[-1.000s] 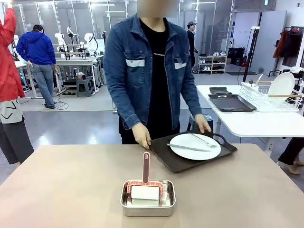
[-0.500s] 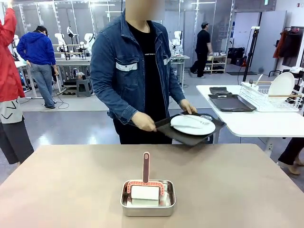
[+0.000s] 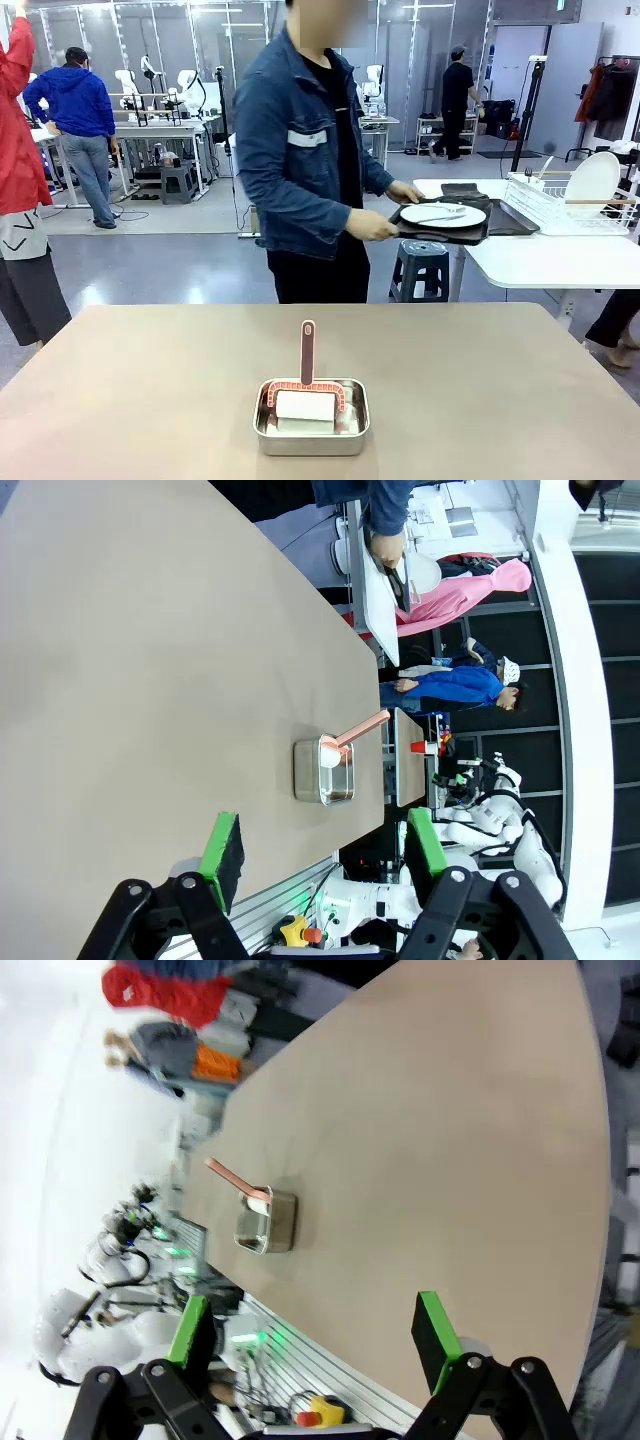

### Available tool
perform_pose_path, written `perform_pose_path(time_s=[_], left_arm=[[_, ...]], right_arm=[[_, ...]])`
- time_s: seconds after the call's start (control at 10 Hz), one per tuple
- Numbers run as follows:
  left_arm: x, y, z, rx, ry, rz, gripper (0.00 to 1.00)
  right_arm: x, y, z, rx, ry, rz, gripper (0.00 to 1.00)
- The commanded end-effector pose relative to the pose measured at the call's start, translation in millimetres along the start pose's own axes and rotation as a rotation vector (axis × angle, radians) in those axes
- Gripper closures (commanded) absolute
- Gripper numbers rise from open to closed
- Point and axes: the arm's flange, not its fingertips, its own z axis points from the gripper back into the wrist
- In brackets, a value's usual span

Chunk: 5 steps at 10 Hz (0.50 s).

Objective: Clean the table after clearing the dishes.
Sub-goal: When the right (or left) Handle tray is removed, use the right hand (or left hand) to clean the right (or left) side of the table with the Lint Roller.

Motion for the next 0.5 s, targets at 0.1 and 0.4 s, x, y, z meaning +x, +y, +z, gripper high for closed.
perform_pose_path(time_s=[0.1,0.4], left_arm=[[-2,-4,4,0.008,0.007,0.002,0.17],[-2,-4,4,0.008,0.007,0.002,0.17]], right_arm=[[71,154,-64,-0.199,0.202,0.348,0.00],[80,278,-214,-0.343,0.528,0.705,0.00]])
